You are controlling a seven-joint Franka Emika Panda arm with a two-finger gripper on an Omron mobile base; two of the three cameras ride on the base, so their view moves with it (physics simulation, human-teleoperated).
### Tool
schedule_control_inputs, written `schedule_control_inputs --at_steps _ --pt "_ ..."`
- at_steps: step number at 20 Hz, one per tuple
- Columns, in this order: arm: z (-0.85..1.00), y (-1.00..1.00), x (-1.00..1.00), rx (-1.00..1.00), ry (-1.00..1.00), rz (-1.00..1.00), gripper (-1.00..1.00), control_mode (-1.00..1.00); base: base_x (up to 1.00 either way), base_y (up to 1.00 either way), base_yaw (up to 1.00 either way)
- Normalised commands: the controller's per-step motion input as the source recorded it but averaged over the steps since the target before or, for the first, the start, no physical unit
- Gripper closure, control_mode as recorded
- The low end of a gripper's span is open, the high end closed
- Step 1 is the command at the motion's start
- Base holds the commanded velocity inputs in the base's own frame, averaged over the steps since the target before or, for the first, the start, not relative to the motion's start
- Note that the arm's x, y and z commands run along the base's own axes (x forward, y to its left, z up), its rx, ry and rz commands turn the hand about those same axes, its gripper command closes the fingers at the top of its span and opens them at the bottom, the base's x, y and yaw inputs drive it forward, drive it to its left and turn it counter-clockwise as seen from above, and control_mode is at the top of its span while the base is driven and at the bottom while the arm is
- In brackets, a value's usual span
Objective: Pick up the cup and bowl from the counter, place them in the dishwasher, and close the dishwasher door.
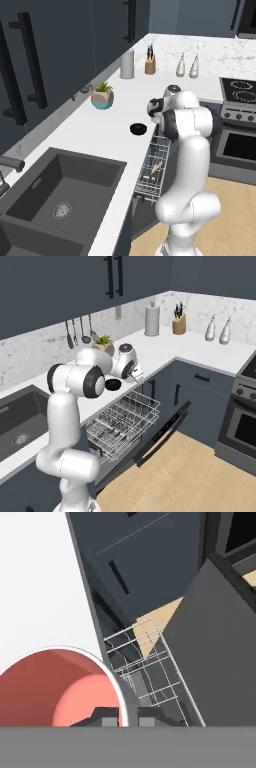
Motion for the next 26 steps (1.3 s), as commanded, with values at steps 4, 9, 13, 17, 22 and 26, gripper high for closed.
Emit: schedule_control_inputs --at_steps 4,9,13,17,22,26 --pt "0.15 -0.38 -1.0 0.12 -0.17 -0.06 1.0 -1.0 0.0 0.0 0.0" --pt "0.0 -0.47 -1.0 0.14 -0.07 -0.02 1.0 -1.0 0.0 0.0 0.0" --pt "-0.05 -0.55 -0.78 0.18 0.0 0.0 1.0 -1.0 0.0 0.0 0.0" --pt "-0.33 -0.2 -0.23 0.18 0.0 0.0 1.0 -1.0 0.0 0.0 0.0" --pt "-0.48 -0.02 0.04 0.2 0.05 0.0 1.0 -1.0 0.0 0.0 0.0" --pt "-0.49 0.0 0.07 0.19 0.09 0.0 1.0 -1.0 0.0 0.0 0.0"
